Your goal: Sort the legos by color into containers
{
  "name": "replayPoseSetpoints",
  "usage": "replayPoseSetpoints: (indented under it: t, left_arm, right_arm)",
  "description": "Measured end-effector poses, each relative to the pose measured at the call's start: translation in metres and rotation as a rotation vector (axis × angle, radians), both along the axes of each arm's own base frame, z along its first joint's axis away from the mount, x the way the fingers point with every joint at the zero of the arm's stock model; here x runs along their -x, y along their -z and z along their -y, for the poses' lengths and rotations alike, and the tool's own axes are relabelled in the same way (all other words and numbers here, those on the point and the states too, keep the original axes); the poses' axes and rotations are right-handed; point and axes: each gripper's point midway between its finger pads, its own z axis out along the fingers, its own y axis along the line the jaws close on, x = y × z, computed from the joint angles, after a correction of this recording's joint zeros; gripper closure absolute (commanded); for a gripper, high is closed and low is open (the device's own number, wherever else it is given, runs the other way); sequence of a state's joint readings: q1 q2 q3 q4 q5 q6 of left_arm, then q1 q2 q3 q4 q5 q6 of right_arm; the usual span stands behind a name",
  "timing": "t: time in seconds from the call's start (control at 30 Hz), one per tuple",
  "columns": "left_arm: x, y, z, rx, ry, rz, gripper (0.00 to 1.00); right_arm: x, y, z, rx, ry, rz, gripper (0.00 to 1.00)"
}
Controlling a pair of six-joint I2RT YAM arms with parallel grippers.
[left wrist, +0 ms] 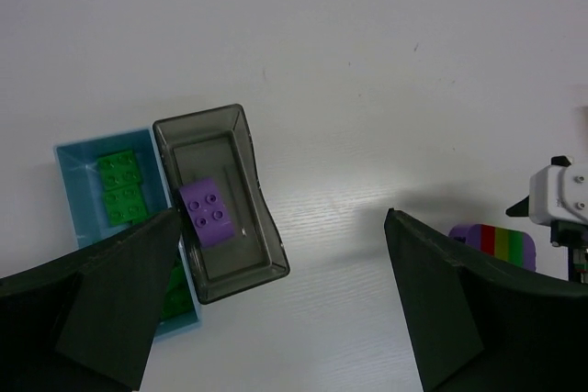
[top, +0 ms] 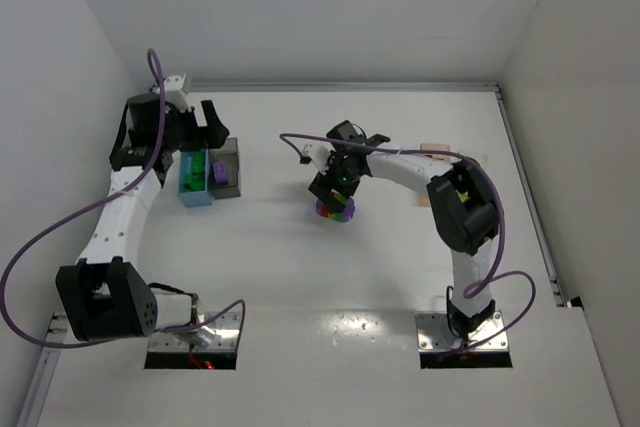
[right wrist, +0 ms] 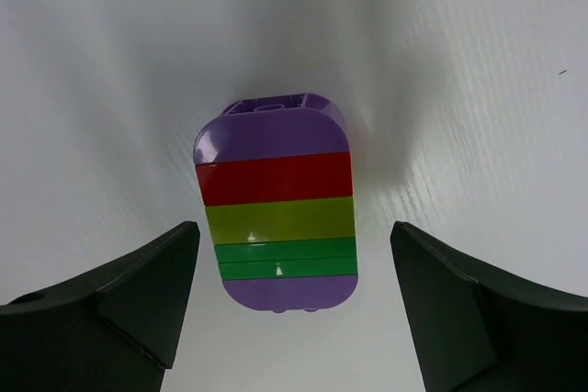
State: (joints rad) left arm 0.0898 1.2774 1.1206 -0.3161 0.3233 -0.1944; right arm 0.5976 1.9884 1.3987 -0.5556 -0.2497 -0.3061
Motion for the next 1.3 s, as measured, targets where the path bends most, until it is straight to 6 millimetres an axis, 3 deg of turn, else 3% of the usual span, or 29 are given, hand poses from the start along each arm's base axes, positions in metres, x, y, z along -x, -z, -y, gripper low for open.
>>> replayPoseSetpoints:
  t: [0.37, 0.47, 0.53, 0.6, 0.77, 0.87, 1.0, 1.13, 1.2, 1.3]
  left_arm:
    - [0.000, -0.001, -0.002, 0.025, 0.026, 0.006, 0.00]
    - [-0.001, -0.003, -0.001, 0.026, 0.030, 0.014, 0.00]
    - [-0.001, -0.001, 0.000, 0.030, 0.037, 0.015, 0.00]
    - [0.000, 0.003, 0.001, 0.032, 0.040, 0.009, 0.00]
    - [0.001, 0.009, 0.002, 0.044, 0.048, 0.000, 0.03]
    - [0.001, 0.015, 0.003, 0.081, 0.059, 0.005, 0.04]
    - [0.019, 0.044, 0.021, 0.227, 0.152, -0.067, 0.07]
    - [0.039, 0.077, 0.058, 0.401, 0.299, -0.186, 0.09]
    - [0.053, 0.089, 0.076, 0.463, 0.353, -0.250, 0.11]
    - [0.065, 0.088, 0.102, 0.503, 0.447, -0.280, 0.12]
  right_arm:
    - [0.004, 0.022, -0.001, 0.044, -0.005, -0.030, 0.14]
    - [0.005, 0.022, -0.003, 0.045, -0.011, -0.029, 0.24]
    - [0.006, 0.025, -0.004, 0.048, -0.015, -0.032, 0.37]
    - [0.006, 0.027, -0.004, 0.051, -0.020, -0.033, 0.39]
    - [0.006, 0.027, -0.004, 0.053, -0.021, -0.030, 0.63]
    - [0.006, 0.027, -0.004, 0.052, -0.022, -0.029, 0.69]
    - [0.014, 0.026, 0.001, 0.037, -0.027, -0.014, 0.69]
    - [0.039, 0.004, 0.014, -0.007, -0.045, 0.021, 0.69]
    - [0.043, -0.021, 0.014, -0.055, -0.060, 0.072, 0.71]
    - [0.033, -0.061, 0.000, -0.148, -0.080, 0.161, 0.71]
